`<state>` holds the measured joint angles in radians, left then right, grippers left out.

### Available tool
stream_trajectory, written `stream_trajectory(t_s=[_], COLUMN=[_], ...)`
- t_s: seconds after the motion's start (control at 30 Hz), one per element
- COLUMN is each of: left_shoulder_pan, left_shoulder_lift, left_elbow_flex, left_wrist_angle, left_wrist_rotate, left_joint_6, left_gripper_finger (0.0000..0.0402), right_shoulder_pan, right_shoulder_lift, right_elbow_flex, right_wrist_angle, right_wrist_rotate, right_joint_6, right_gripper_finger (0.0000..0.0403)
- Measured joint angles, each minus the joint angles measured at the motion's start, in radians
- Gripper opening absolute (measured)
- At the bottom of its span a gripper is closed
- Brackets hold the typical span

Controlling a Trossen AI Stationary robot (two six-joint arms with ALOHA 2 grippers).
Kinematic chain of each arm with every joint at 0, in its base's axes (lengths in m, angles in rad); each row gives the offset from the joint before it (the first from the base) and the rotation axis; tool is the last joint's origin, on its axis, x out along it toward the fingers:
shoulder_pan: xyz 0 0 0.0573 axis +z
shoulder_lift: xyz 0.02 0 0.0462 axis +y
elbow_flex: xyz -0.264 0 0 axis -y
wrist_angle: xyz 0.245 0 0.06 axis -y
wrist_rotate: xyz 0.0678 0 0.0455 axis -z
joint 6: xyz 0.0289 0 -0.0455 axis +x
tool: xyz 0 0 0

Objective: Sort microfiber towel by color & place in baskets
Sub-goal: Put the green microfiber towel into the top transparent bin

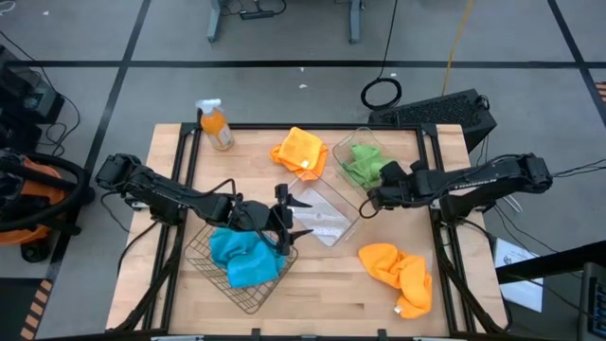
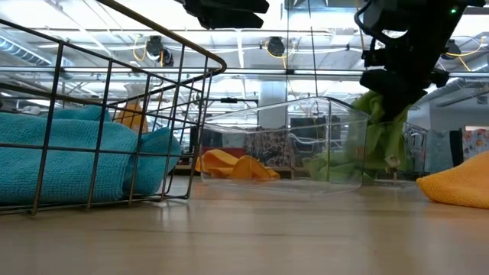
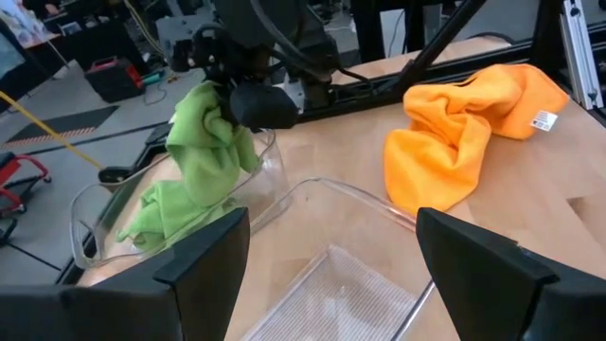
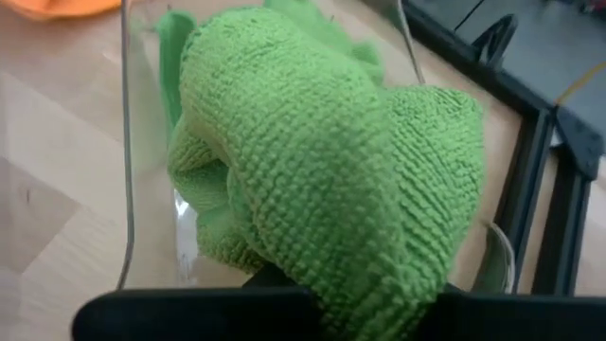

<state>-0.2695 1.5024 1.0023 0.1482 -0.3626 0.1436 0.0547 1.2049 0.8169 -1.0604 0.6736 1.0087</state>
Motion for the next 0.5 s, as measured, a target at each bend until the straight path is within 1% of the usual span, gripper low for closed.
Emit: stream_trajectory(t_s=[0.07,0.13,0.3,0.4,0.5], left_shoulder_pan=[0.0,0.0,0.0,0.0,0.0], left_shoulder_lift=[0.0,0.0,0.0,0.0,0.0], left_elbow_flex=[0.0,0.0,0.0,0.0,0.0], left_wrist_angle=[0.0,0.001,0.0,0.0,-0.001], left_wrist_rotate=[0.0,0.0,0.04,0.046,0.046], left_joint_6=[0.0,-0.006,-0.008,-0.008,-0.008], left_gripper_finger=[0.0308,0.0308,0.0308,0.0308,0.0308], right_shoulder_pan=[-0.004,-0.007,-0.008,-0.008,-0.008], right_shoulder_lift=[0.0,0.0,0.0,0.0,-0.001], right_elbow_flex=[0.0,0.0,0.0,0.003,0.02], right_wrist_angle=[0.003,0.004,0.007,-0.003,-0.021], right_wrist_rotate=[0.001,0.006,0.004,-0.002,-0.036], right_joint_6=[0.01,0.03,0.054,0.054,0.045], right_gripper_finger=[0.002,0.0034,0.0094,0.0129,0.0158])
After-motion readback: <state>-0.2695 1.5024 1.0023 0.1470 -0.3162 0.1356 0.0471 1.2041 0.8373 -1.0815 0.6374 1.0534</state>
